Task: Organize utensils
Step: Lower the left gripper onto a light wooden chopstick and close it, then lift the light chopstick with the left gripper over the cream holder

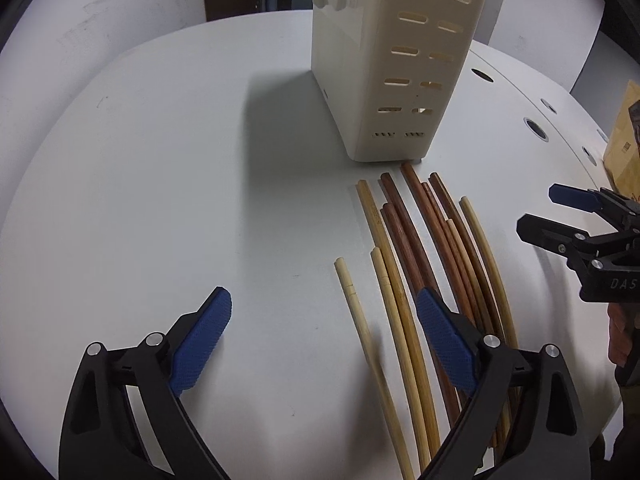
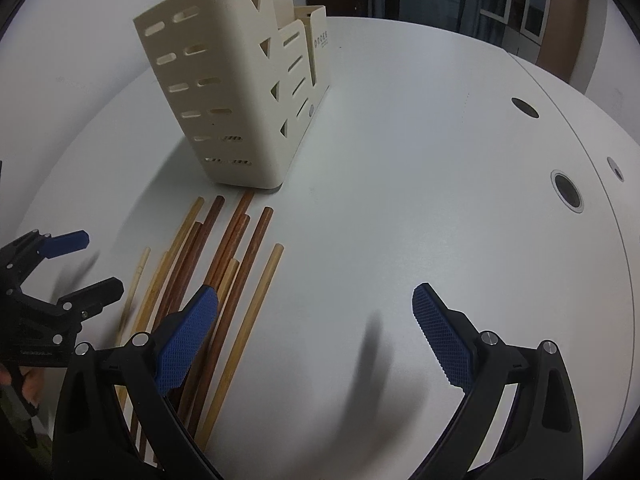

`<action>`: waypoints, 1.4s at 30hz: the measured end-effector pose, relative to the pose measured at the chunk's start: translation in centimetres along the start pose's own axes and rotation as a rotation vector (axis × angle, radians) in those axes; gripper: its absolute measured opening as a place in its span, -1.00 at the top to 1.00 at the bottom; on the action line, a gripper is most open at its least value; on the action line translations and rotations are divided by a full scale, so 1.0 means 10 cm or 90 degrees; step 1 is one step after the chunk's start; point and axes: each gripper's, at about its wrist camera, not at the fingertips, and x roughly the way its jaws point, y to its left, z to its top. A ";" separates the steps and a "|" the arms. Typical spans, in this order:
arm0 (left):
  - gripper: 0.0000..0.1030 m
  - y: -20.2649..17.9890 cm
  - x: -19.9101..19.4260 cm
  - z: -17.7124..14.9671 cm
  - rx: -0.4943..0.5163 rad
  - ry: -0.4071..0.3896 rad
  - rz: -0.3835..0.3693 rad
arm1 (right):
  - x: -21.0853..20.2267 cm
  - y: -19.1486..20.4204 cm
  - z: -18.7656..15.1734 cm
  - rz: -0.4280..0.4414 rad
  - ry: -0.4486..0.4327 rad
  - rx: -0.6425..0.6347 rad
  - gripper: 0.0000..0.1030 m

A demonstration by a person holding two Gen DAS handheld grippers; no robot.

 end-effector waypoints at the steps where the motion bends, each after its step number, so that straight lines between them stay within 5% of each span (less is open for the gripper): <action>1: -0.67 -0.02 0.01 0.01 0.006 0.001 0.004 | 0.03 0.00 0.01 -0.003 0.005 0.001 -0.92; 9: -0.44 -0.08 0.10 0.00 0.021 0.019 0.015 | 0.21 0.07 0.08 -0.020 0.034 -0.016 -0.88; 11: -0.43 -0.09 0.13 -0.01 0.025 0.026 0.016 | 0.24 0.08 0.09 -0.023 0.041 -0.021 -0.64; 18: -0.10 -0.05 0.22 -0.03 0.025 0.049 0.018 | 0.33 0.12 0.08 -0.024 0.061 -0.019 -0.40; 20: -0.05 -0.08 0.22 -0.04 0.036 0.046 0.024 | 0.35 0.13 0.07 -0.026 0.064 -0.019 -0.03; 27: 0.56 -0.15 0.21 -0.04 0.057 0.057 0.021 | 0.34 0.20 0.02 -0.044 0.074 -0.033 0.19; 30: 0.84 -0.16 0.22 0.01 0.067 0.065 0.027 | 0.33 0.22 0.01 -0.040 0.072 -0.037 0.51; 32: 0.87 -0.16 0.23 0.04 0.072 0.068 0.029 | 0.32 0.23 0.00 -0.034 0.072 -0.032 0.76; 42: 0.92 -0.13 0.22 0.08 0.062 0.071 0.027 | 0.33 0.18 0.02 -0.012 0.064 -0.004 0.85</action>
